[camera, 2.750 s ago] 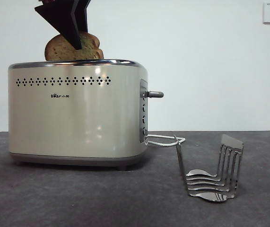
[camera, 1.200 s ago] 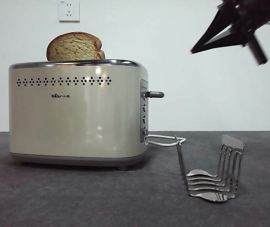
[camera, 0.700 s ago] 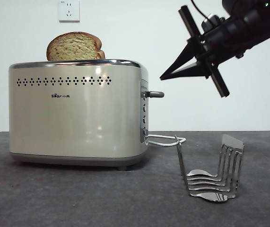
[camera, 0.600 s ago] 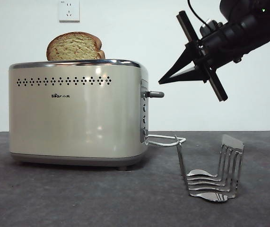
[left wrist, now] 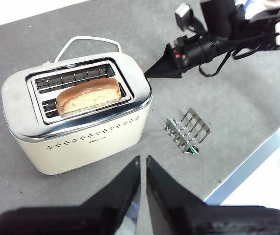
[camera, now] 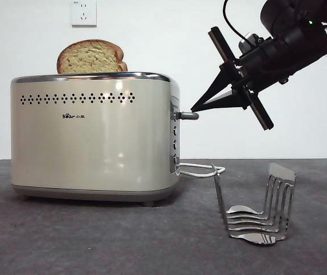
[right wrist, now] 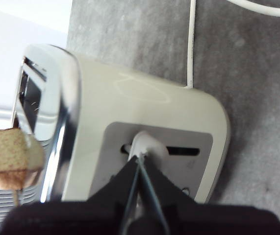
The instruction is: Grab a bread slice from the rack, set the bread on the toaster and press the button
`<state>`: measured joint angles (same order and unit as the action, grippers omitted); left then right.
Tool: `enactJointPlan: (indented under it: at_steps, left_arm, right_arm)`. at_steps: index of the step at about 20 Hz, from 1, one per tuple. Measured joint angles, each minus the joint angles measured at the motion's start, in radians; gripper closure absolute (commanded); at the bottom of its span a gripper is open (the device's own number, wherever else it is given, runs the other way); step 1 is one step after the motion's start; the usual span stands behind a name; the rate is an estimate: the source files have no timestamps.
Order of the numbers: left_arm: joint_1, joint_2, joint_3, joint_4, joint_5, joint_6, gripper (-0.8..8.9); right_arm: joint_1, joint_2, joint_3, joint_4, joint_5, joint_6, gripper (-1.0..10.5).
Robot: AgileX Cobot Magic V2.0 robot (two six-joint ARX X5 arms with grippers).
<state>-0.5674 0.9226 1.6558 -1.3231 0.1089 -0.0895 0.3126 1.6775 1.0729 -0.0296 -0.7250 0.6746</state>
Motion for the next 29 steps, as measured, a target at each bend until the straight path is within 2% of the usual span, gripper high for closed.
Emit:
enactJointPlan:
  at_steps: [2, 7, 11, 15, 22, 29]
  left_arm:
    - [0.000, -0.002, 0.000, 0.000, -0.013, -0.002, 7.92]
    - [0.000, -0.002, 0.000, 0.000, -0.127, -0.002, 8.09]
    - [0.000, -0.002, 0.000, 0.000, -0.141, -0.001, 8.21]
    - [0.000, -0.003, -0.009, 0.000, -0.232, 0.005, 8.22]
    - [0.000, -0.010, -0.122, 0.000, -0.240, 0.011, 8.22]
    - [0.000, -0.028, -0.130, -0.001, -0.239, 0.011, 8.21]
  right_arm:
    - [0.004, 0.020, 0.002, 0.003, 0.005, 0.004, 9.5]
    - [0.006, 0.041, 0.011, 0.001, 0.011, 0.010, 9.5]
    - [0.006, 0.101, 0.014, -0.015, 0.010, 0.010, 9.5]
    - [0.006, 0.115, 0.018, -0.025, 0.006, 0.006, 9.5]
    - [0.007, 0.122, 0.024, -0.040, 0.019, 0.006, 9.5]
    - [0.008, 0.154, 0.039, -0.077, 0.025, -0.032, 9.5]
